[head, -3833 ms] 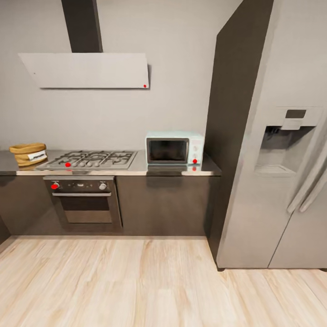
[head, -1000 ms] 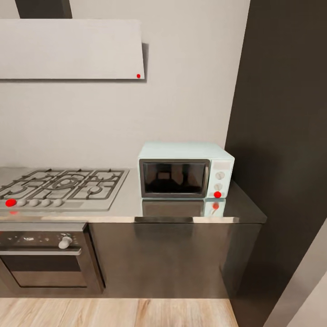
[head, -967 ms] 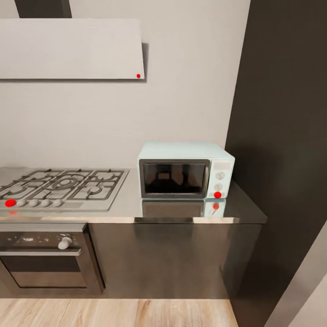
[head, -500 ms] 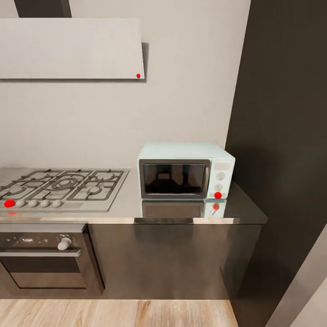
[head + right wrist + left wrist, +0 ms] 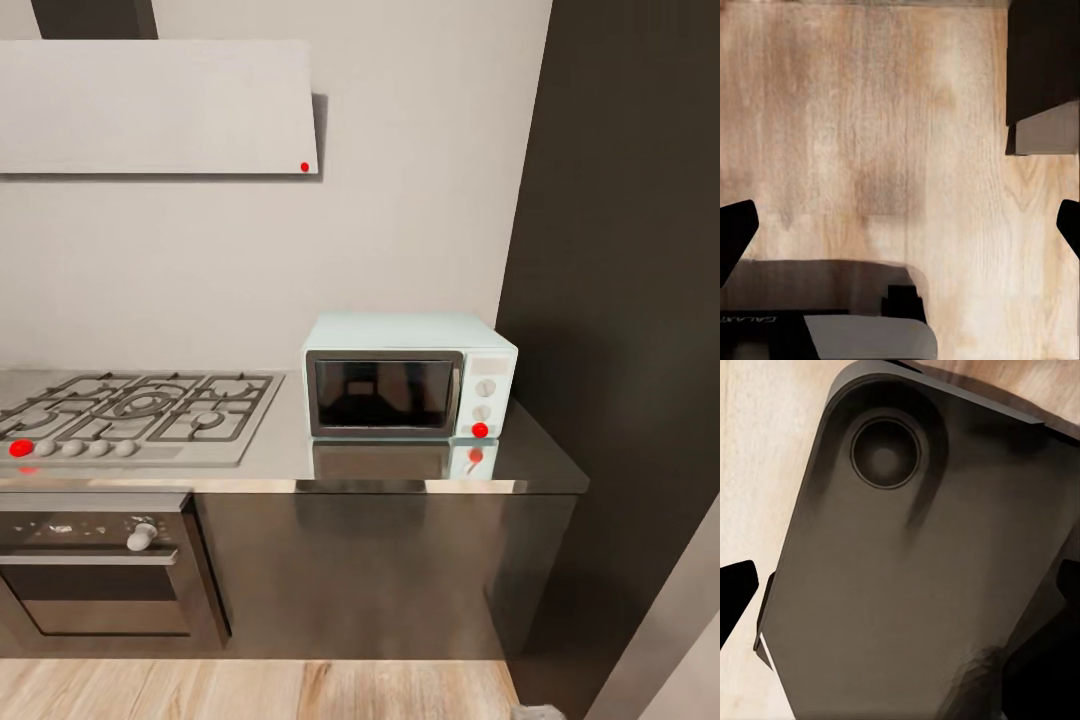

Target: In the kitchen, take the popcorn bag from the countertop, put it into the microwave, and heat it until the popcorn is cooked so the cooked popcorn ends up inside the bag.

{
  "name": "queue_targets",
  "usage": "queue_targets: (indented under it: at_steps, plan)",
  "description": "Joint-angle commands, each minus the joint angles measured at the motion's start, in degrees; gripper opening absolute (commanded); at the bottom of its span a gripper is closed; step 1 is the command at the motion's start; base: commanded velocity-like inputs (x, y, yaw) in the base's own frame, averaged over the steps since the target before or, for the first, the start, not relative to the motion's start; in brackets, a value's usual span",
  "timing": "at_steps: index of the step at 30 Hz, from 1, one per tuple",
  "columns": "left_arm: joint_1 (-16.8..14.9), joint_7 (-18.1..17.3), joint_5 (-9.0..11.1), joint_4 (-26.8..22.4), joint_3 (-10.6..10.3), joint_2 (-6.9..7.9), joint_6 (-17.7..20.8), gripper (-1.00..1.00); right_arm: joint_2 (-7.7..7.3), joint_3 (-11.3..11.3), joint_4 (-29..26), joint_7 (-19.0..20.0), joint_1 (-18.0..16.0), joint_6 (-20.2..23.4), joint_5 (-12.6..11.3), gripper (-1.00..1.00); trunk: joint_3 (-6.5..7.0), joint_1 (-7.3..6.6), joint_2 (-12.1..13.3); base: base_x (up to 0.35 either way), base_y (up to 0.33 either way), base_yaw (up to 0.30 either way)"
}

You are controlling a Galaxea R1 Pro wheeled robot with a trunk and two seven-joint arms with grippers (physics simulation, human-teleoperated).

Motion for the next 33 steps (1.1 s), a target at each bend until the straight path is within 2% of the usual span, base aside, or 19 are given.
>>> queue_targets:
  at_steps: [1, 4, 6, 8, 9, 11, 13, 16, 18, 20, 25, 27, 29, 30, 31, 33]
  plan:
    - [0.0, 0.0, 0.3, -0.1, -0.1, 0.03, -0.1, 1.0, -0.02, 0.0, -2.5, 0.0, -3.3, 4.7, 0.1, 1.0, -0.06, 0.0, 0.0, 0.0, 0.0, 0.0]
    - [0.0, 0.0, 0.3, -0.1, -0.1, 0.07, -0.1, 1.0, 0.11, -0.1, -3.5, -0.1, -9.9, 10.2, 0.1, 1.0, -0.06, 0.0, 0.0, 0.0, 0.0, 0.0]
    - [0.0, 0.0, 0.3, -0.1, -0.1, 0.05, -0.1, 1.0, 0.25, -0.1, -3.6, -0.2, -13.1, 11.6, 0.0, 1.0, -0.06, 0.0, 0.0, 0.0, 0.0, 0.0]
    - [0.0, 0.0, 0.3, -0.1, -0.1, 0.07, -0.1, 1.0, 0.41, -0.1, -3.6, -0.2, -17.8, 13.4, 0.0, 1.0, -0.06, 0.0, 0.0, 0.0, 0.0, 0.0]
    - [0.0, 0.0, 0.3, -0.1, -0.1, 0.08, -0.1, 1.0, 0.49, -0.1, -3.6, -0.2, -21.5, 16.0, 0.0, 1.0, -0.06, 0.0, 0.0, 0.0, 0.0, 0.0]
    - [0.0, 0.0, 0.3, -0.1, -0.1, 0.08, -0.1, 1.0, 0.52, -0.1, -4.2, -0.3, -26.0, 20.1, 0.0, 1.0, -0.06, 0.0, 0.0, 0.0, 0.0, 0.0]
    - [0.0, 0.0, 0.3, -0.1, -0.1, 0.08, -0.1, 1.0, 0.46, -0.1, -8.4, -1.7, -27.6, 24.0, 0.0, 1.0, -0.06, 0.0, 0.0, 0.0, 0.0, 0.0]
    - [0.0, 0.0, 0.3, 0.0, -0.1, 0.08, -0.1, 1.0, 0.44, -0.1, -15.0, -3.5, -27.9, 28.3, 0.0, 1.0, -0.06, 0.0, 0.0, 0.0, 0.0, 0.0]
    - [0.0, 0.0, 0.3, -0.1, -0.1, 0.08, -0.1, 1.0, 0.48, -0.1, -17.8, -4.3, -28.4, 28.3, 0.1, 1.0, -0.06, 0.0, 0.0, 0.0, 0.0, 0.0]
    - [0.0, 0.0, 0.3, -0.1, -0.1, 0.08, -0.1, 1.0, 0.51, -0.1, -19.4, -4.9, -30.7, 28.3, 0.0, 1.0, -0.06, 0.0, 0.0, 0.0, 0.0, 0.0]
    - [0.0, 0.0, 0.3, -0.1, -0.1, 0.08, -0.1, 1.0, 0.55, -0.1, -20.0, -5.5, -40.2, 28.3, -0.2, 1.0, -0.06, 0.0, 0.0, 0.0, 0.0, 0.0]
    - [0.0, 0.0, 0.3, 0.0, -0.1, 0.08, -0.1, 1.0, 0.61, -0.1, -19.6, -6.3, -42.9, 28.3, -0.4, 1.0, -0.06, 0.0, 0.0, 0.0, 0.0, 0.0]
    - [0.0, 0.0, 0.3, -0.1, -0.1, 0.08, -0.1, 1.0, 0.74, -0.1, -19.4, -8.4, -44.2, 28.3, -0.3, 1.0, -0.06, 0.0, 0.0, 0.0, 0.0, 0.0]
    - [0.0, 0.0, 0.3, -0.1, -0.1, 0.08, -0.1, 1.0, 2.54, -0.1, -19.4, -10.4, -44.7, 28.3, -0.1, 1.0, -0.06, 0.0, 0.0, 0.0, 0.0, 0.0]
    - [0.0, 0.0, 0.3, -0.1, -0.1, 0.08, -0.1, 1.0, 3.72, 0.0, -19.4, -10.8, -44.8, 28.3, -0.1, 1.0, -0.06, 0.0, 0.0, 0.0, 0.0, 0.0]
    - [0.0, 0.0, 0.3, -0.1, -0.1, 0.08, -0.1, 1.0, 4.12, 0.0, -19.4, -11.0, -44.8, 28.0, -0.2, 1.0, -0.06, 0.0, 0.0, 0.0, 0.0, 0.0]
